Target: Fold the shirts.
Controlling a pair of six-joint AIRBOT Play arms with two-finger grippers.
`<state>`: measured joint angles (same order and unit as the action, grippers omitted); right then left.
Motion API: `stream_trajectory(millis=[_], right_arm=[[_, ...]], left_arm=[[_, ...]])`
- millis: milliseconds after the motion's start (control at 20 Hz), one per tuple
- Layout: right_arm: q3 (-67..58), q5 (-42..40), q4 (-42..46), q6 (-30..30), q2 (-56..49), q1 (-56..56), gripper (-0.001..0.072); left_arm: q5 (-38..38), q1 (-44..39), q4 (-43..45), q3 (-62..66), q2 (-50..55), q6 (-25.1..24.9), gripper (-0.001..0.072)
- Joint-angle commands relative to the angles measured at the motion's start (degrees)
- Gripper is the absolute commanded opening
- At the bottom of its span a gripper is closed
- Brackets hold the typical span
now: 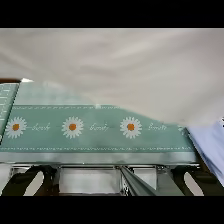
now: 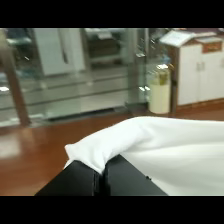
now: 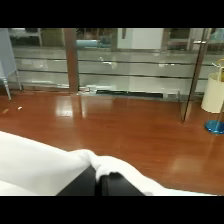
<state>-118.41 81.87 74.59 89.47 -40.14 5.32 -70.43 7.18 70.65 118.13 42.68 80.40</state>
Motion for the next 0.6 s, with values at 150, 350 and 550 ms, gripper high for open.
stream_trajectory(millis=[150,350,550], right_arm=[[4.81,8.09,-1.27,1.18,2.80,-0.02,0.0021],[20.74,4.94,-10.97,0.17,2.80,-0.04,0.0021],[42.69,-9.25,-16.20,-2.71,1.57,-0.20,0.0021]], left_arm=[[-8.50,0.07,5.42,-3.67,-4.13,6.25,0.0035],[-9.38,0.04,2.38,-21.88,-4.02,6.86,0.0035],[4.22,0.04,1.77,-42.91,-1.92,6.71,0.0035]])
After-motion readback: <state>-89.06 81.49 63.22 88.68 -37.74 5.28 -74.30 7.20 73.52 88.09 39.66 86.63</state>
